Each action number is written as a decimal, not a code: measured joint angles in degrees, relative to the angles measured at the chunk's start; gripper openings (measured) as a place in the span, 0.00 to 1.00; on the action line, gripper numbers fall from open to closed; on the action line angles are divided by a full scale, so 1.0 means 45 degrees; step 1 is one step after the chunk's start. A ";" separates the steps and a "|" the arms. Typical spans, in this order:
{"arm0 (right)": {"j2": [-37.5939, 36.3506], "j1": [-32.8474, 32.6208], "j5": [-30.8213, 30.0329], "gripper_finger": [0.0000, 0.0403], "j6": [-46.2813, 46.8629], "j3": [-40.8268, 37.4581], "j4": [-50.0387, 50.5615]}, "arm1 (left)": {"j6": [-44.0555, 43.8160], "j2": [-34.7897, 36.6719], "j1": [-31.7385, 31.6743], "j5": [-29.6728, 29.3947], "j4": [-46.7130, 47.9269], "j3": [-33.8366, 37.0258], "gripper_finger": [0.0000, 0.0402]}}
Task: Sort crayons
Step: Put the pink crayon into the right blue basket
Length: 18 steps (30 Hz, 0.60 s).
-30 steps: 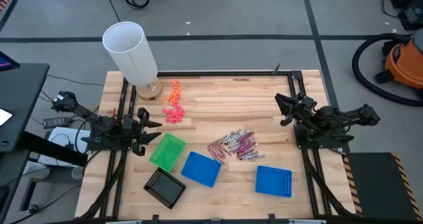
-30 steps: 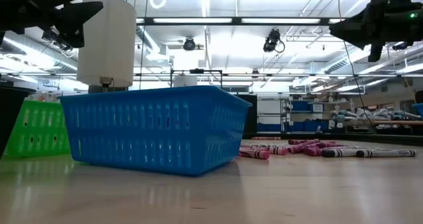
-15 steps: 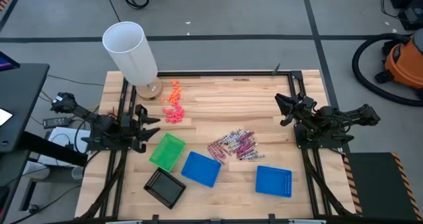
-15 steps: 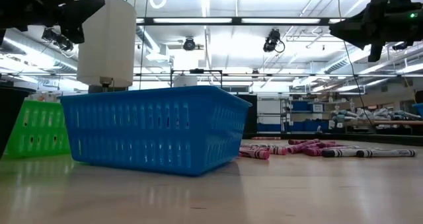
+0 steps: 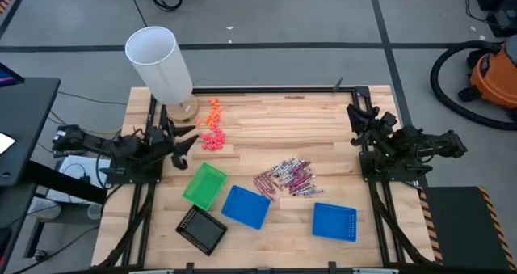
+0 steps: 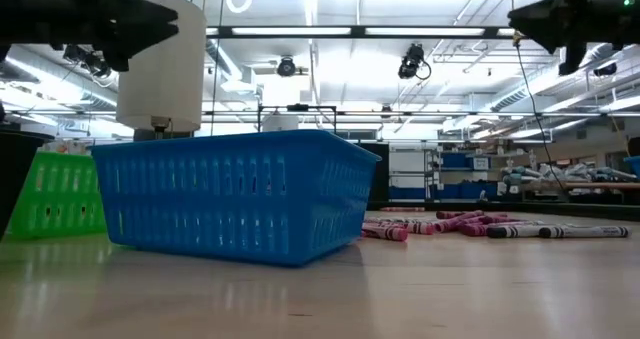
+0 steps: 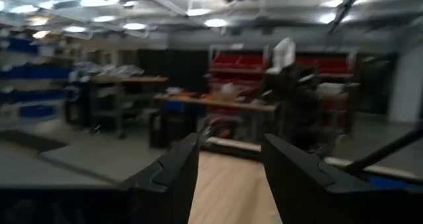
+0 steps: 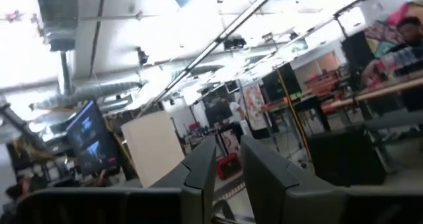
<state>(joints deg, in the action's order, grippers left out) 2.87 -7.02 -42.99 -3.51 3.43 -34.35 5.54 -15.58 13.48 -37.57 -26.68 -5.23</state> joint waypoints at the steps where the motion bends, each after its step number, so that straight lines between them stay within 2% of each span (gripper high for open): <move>1: 0.0151 0.0143 0.0228 0.20 0.0006 0.0228 0.0317 | -0.0156 -0.0199 -0.0298 0.0045 0.0397 -0.0234 0.44; 7: 0.1932 0.1041 0.0896 0.20 -0.0005 0.1423 0.1407 | -0.1070 -0.1995 -0.1656 0.0925 0.1598 -0.1530 0.44; 11: 0.3693 0.1583 0.0911 0.20 0.0019 0.2236 0.2411 | -0.1809 -0.3585 -0.2408 0.1008 0.1964 -0.2137 0.44; 18: 0.7024 0.2393 0.1401 0.20 0.0080 0.3609 0.3551 | -0.2461 -0.6542 -0.3333 0.2926 0.2840 -0.3452 0.44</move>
<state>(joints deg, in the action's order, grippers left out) 34.48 3.75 -36.69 -3.15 19.67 -18.37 -5.54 -45.02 -1.52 -24.41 -13.90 -20.77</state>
